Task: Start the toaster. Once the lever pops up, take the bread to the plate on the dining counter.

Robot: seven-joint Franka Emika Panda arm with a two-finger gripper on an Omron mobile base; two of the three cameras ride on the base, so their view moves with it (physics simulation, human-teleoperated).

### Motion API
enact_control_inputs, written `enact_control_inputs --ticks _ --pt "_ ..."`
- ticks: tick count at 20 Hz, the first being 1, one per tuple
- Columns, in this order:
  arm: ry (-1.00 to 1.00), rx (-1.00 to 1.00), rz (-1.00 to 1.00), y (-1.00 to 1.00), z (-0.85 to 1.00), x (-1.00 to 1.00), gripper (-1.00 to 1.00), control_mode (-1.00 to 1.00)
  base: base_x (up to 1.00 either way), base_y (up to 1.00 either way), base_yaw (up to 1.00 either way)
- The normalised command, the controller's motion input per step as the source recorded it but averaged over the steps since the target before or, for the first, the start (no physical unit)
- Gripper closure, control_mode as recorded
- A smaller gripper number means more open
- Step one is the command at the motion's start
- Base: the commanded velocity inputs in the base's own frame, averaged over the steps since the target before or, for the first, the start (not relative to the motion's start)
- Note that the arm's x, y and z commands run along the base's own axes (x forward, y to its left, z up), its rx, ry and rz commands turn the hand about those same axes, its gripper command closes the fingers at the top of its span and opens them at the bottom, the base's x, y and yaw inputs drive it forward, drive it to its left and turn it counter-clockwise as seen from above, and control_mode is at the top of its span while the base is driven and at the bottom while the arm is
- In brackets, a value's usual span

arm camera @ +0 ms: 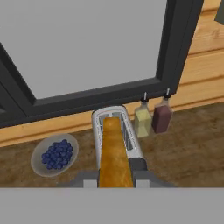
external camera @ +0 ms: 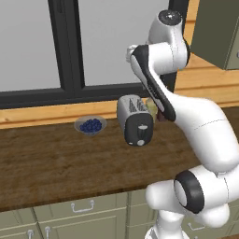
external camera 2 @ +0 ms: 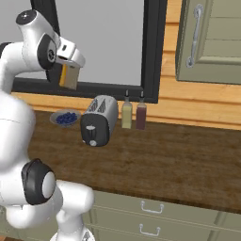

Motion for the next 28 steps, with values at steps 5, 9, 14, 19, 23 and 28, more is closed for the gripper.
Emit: enact_control_inputs --ticks 5,9,14,19,23,28 --pt "0.0 -0.07 -0.01 -0.16 -0.02 -1.0 1.0 -1.0 0.0 0.0 0.0" --pt "0.0 -0.03 0.0 -0.18 0.0 -1.0 1.0 -1.0 0.0 0.0 0.0" --pt "0.0 0.0 0.0 -0.14 0.0 -1.0 1.0 -1.0 0.0 0.0 0.0" --pt "0.0 0.0 0.0 -0.17 -0.02 -0.86 1.0 -1.0 0.0 0.0 0.0" --pt "0.0 0.0 0.0 0.0 -0.04 -0.66 1.0 -1.0 0.0 0.0 0.0" --pt "0.0 0.0 0.0 0.0 0.0 0.0 1.0 1.0 -0.96 0.16 0.21"
